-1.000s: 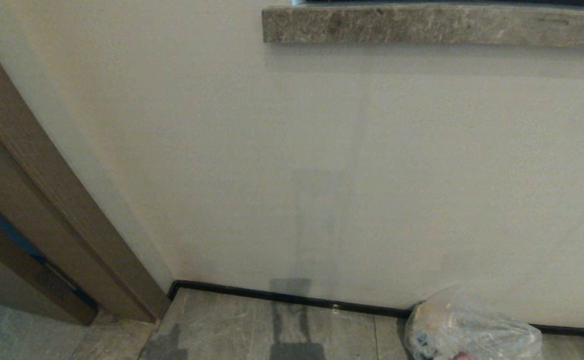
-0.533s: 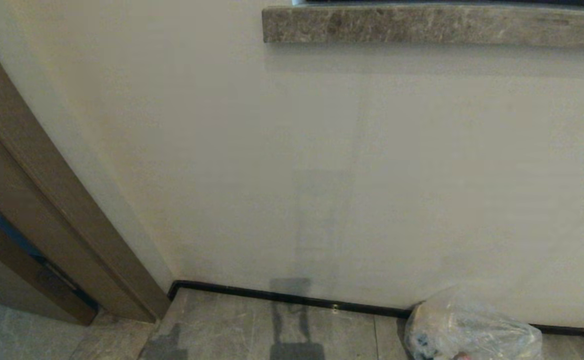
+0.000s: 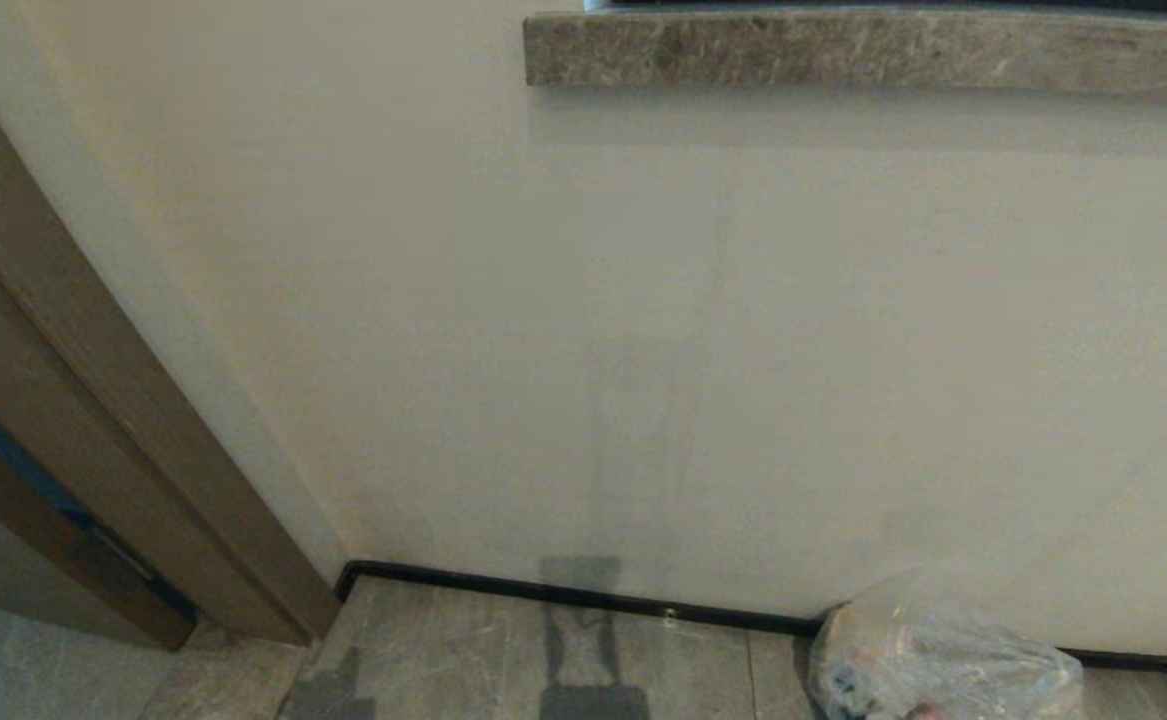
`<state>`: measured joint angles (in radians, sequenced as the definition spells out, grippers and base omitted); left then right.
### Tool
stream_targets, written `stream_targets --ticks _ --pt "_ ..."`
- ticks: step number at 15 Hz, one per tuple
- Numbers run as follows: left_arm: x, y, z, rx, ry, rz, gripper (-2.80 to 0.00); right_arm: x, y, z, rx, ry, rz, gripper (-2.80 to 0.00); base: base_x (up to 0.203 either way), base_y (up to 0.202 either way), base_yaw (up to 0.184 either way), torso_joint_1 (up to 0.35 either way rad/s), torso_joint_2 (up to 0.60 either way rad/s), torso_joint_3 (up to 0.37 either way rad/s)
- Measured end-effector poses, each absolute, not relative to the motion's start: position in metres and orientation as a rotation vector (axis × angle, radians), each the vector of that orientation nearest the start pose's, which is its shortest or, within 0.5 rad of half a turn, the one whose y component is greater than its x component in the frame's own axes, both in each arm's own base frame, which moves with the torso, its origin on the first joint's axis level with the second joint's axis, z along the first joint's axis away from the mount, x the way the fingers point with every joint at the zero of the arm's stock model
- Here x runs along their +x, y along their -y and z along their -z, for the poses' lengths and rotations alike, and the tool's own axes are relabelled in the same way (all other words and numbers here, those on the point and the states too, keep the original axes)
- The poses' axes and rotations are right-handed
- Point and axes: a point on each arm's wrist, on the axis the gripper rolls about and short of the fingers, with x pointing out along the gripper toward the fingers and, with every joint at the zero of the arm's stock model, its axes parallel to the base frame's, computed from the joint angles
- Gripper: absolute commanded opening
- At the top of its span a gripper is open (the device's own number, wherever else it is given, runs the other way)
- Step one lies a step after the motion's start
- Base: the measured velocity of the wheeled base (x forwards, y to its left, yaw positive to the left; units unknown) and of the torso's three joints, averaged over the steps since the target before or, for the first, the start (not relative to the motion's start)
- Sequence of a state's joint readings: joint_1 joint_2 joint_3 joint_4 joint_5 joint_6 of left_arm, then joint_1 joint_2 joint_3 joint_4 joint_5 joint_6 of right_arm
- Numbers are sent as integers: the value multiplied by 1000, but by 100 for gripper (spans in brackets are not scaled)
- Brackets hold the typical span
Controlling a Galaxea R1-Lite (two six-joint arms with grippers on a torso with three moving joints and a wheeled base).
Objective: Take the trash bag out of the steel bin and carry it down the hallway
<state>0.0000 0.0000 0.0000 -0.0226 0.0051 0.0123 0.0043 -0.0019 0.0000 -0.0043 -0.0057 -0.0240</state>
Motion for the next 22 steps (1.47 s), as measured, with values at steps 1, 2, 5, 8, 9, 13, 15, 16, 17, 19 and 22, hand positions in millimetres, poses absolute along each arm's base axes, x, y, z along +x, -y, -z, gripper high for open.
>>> stream_targets --ticks 1,2,5,8,9,13,15,16,17,19,22 --pt "-23 0 -78 12 23 -5 -280 -23 0 -76 -24 6 2 -280 0 0 0 0 0 0" --pt "-23 0 -78 12 23 -6 -280 -23 0 -76 -24 6 2 -280 0 0 0 0 0 0" --pt "-23 0 -78 12 23 -6 -280 -23 0 -76 -24 6 2 -280 0 0 0 0 0 0" --pt "-23 0 -78 12 23 -6 -280 -23 0 -76 -24 6 2 -280 0 0 0 0 0 0" --pt "-23 0 -78 12 23 -6 -280 -23 0 -76 -24 6 2 -280 0 0 0 0 0 0" --pt "-23 0 -78 12 23 -5 -280 -23 0 -76 -24 6 2 -280 0 0 0 0 0 0" --pt "-23 0 -78 12 23 -6 -280 -23 0 -76 -24 6 2 -280 0 0 0 0 0 0" --pt "-23 0 -78 12 23 -6 -280 -23 0 -76 -24 6 2 -280 0 0 0 0 0 0" --pt "-23 0 -78 12 23 -5 -280 -23 0 -76 -24 6 2 -280 0 0 0 0 0 0" --pt "-23 0 -78 12 23 -5 -280 -23 0 -76 -24 6 2 -280 0 0 0 0 0 0" --pt "-23 0 -78 12 23 -5 -280 -23 0 -76 -24 6 2 -280 0 0 0 0 0 0"
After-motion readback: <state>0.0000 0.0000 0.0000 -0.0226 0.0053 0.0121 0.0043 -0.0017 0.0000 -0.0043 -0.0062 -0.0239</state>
